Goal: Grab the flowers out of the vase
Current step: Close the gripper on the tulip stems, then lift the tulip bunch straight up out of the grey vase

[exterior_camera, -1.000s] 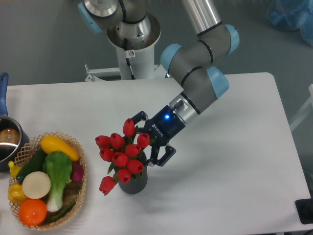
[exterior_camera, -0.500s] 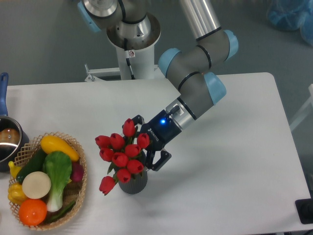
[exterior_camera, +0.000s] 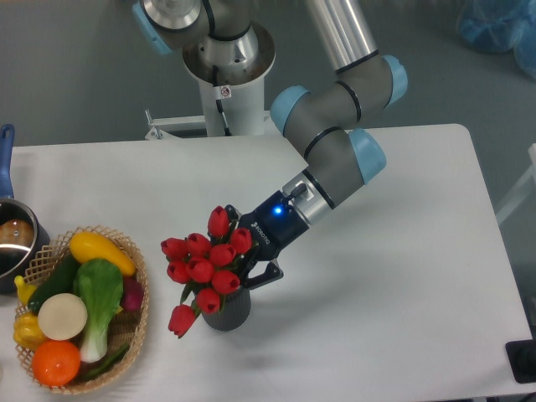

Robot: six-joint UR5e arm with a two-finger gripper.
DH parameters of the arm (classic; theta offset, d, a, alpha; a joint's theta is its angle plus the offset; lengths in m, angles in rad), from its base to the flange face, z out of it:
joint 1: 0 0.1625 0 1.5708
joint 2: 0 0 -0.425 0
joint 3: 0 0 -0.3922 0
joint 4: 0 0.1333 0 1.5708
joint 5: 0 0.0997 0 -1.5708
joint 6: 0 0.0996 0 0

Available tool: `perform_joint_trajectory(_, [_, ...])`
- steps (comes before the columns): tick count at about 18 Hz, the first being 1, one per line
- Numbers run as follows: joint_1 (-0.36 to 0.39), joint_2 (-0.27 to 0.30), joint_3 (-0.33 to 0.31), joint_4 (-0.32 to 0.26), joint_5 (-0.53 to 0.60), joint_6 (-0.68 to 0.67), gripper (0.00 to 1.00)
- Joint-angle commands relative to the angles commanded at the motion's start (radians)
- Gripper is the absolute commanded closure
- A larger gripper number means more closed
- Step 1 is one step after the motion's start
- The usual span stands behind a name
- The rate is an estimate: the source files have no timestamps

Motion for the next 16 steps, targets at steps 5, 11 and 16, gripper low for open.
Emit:
perform_joint_trajectory(5, [0.014, 0.000, -0.006, 0.000, -0.074, 0.000, 0.61])
perform_joint_trajectory(11, [0.023, 0.018, -0.018, 0.000, -0.087, -0.047, 0.61])
perform_joint_trajectory(16, [0.029, 0.092, -0.020, -0.002, -0.089, -0.159, 0.61])
